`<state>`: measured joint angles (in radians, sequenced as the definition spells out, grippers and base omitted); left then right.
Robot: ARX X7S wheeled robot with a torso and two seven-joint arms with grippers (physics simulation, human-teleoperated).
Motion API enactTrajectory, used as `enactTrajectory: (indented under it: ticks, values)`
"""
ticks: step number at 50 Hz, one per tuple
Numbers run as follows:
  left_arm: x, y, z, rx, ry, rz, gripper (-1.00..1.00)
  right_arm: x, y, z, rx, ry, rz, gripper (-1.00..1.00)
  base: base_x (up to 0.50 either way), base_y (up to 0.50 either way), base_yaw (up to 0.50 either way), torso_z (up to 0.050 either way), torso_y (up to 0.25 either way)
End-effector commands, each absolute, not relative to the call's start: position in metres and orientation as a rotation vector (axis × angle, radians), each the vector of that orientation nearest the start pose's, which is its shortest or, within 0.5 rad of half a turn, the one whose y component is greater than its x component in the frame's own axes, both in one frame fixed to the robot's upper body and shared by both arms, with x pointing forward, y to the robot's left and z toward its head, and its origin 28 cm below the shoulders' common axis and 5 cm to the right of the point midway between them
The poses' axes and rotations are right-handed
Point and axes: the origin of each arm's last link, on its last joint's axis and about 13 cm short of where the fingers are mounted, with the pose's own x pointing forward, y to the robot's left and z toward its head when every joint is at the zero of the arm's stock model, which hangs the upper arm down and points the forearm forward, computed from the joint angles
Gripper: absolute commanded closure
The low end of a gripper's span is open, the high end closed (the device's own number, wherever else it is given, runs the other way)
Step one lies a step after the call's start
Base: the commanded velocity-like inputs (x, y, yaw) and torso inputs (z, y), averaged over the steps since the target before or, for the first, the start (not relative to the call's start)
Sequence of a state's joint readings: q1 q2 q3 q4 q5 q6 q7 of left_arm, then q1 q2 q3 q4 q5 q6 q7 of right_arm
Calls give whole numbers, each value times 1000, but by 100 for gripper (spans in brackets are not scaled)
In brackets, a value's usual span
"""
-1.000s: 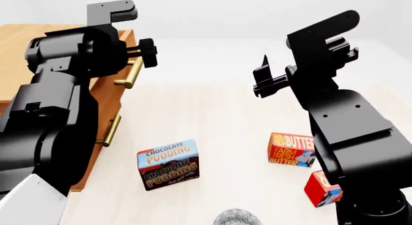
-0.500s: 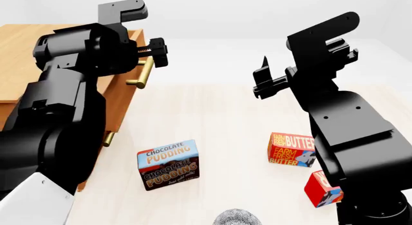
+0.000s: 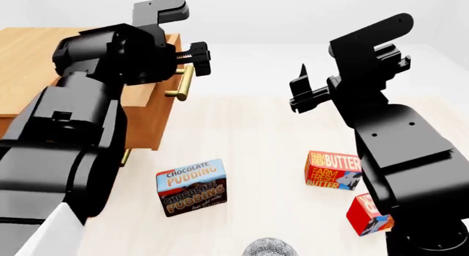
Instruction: Put the bowl in the top drawer of the cabinet.
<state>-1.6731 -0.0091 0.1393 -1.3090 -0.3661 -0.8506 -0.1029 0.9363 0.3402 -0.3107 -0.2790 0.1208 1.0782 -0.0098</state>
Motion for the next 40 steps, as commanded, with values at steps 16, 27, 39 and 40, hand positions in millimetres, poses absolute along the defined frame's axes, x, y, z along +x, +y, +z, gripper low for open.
enactTrajectory:
  ticks: [16, 27, 39, 40]
  values:
    - [411, 161, 287, -278, 545, -223, -100, 315, -131, 244, -389, -45, 63, -100, 0, 0, 0, 0, 0]
    - [408, 149, 292, -307, 557, -278, -100, 311, -140, 239, -369, -38, 48, -100, 0, 0, 0, 0, 0]
    - [400, 139, 317, -296, 505, -332, -100, 309, -143, 235, -366, -31, 42, -100, 0, 0, 0, 0, 0]
    - [398, 140, 320, -285, 489, -330, -100, 309, -144, 235, -366, -30, 41, -100, 0, 0, 0, 0, 0]
